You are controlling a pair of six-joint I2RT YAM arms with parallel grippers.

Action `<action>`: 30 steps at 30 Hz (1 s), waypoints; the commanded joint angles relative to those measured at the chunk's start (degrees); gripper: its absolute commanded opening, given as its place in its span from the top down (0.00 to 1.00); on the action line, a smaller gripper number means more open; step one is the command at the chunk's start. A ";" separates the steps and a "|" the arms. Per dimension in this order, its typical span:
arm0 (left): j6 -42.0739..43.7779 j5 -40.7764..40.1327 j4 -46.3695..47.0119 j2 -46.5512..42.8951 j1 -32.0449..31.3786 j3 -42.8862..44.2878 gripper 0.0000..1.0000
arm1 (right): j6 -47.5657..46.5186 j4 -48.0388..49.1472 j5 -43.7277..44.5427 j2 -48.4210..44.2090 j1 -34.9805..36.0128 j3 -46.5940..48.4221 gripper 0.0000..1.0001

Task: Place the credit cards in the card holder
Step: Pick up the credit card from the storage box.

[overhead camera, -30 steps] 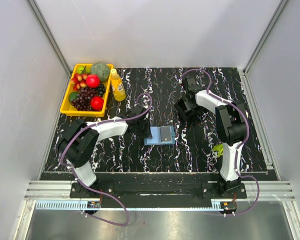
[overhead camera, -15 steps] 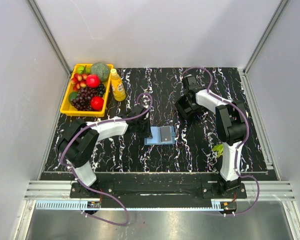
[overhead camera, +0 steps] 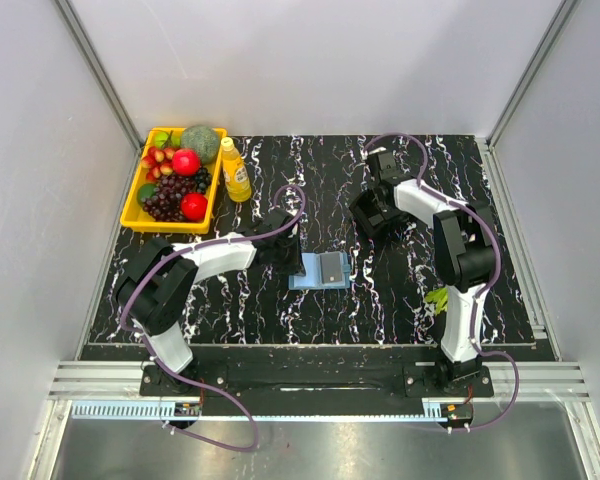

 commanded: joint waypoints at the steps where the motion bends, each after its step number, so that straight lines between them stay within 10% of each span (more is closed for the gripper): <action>1: 0.62 1.13 0.86 0.12 0.03 2.02 0.87 | 1.28 0.92 -3.75 -4.61 -0.20 -0.77 1.00; 13: 0.97 1.22 0.68 -0.06 0.29 2.20 0.87 | 0.41 2.32 -3.22 -4.54 -0.46 0.72 0.29; 30: 1.24 1.66 0.68 -0.06 0.91 2.20 0.88 | -2.23 3.20 1.70 2.41 -0.90 0.46 0.26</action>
